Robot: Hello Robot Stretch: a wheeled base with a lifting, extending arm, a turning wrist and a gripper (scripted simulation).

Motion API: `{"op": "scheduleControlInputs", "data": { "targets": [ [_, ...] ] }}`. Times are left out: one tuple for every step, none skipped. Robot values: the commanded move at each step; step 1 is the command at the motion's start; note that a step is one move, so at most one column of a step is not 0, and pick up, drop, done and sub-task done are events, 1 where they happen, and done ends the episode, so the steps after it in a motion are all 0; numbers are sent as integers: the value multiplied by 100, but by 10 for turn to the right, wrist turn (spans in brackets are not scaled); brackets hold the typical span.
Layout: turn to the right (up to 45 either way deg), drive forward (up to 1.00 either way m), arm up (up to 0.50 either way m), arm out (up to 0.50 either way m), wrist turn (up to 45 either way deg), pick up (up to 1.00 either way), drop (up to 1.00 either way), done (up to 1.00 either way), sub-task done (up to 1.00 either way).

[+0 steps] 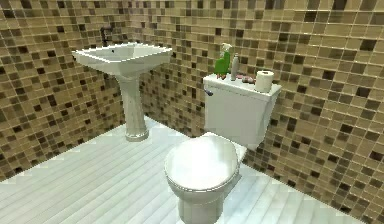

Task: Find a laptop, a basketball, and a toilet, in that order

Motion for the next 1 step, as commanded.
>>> {"op": "scheduleControlInputs", "data": {
  "targets": [
    [0, 0, 0, 0, 0, 0, 0, 100, 0]
  ]
}}
